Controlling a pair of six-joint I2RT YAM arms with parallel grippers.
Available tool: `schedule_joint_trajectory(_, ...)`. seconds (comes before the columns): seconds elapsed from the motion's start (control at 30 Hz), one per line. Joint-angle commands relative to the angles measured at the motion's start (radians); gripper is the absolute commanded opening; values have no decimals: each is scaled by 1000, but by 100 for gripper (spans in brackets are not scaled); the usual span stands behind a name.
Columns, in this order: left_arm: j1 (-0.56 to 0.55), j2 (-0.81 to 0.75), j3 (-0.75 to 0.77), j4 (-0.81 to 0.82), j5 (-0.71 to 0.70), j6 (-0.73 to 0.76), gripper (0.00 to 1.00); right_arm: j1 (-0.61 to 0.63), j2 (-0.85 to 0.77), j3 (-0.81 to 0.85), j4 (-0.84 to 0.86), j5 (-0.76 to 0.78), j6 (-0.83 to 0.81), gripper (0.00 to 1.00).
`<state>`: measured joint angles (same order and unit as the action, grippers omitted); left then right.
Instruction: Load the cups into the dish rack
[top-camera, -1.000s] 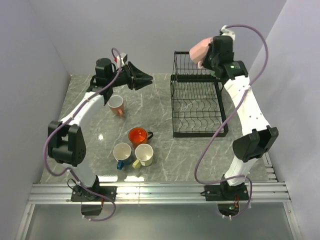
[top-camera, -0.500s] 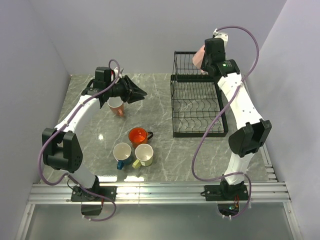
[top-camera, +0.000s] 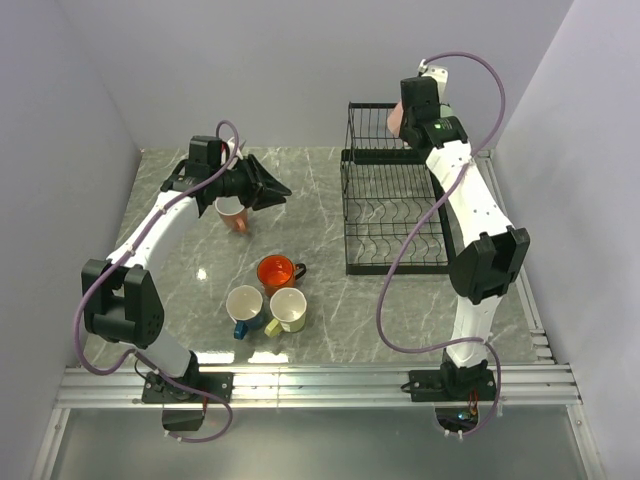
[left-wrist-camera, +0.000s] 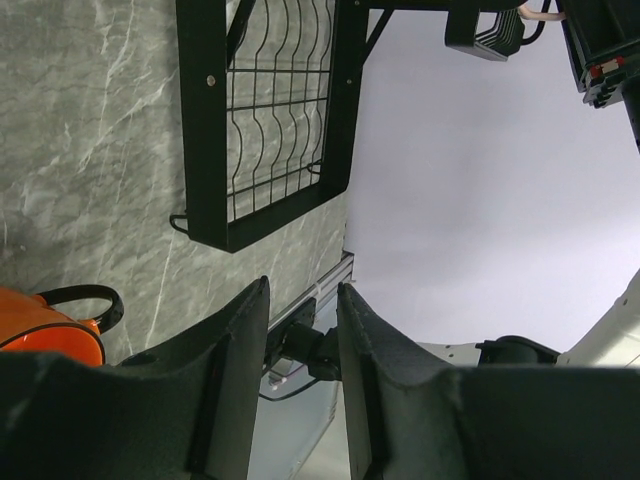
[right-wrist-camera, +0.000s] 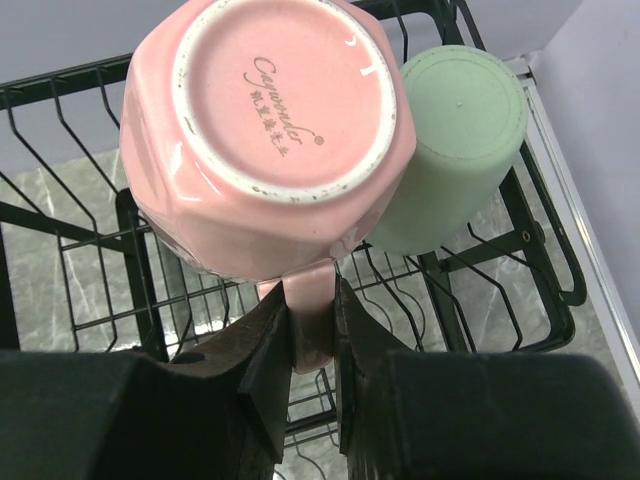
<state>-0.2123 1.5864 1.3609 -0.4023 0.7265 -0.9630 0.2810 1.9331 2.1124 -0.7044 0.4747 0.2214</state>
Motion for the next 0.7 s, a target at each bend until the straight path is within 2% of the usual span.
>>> schedule_joint_trajectory(0.0,4,-49,-8,-1,-9,14,39,1,-22,40,128,65,-22,0)
schedule_joint_trajectory(0.3,4,-32,-20,6,1,9,38,20,-23,-28,157,71,-39,0)
schedule_joint_trajectory(0.53,4,-26,-28,23,5,7,38,30,-65,-173,218,68,-44,0)
schedule_joint_trajectory(0.67,4,-29,-46,30,10,10,38,37,-59,-180,206,88,-37,0)
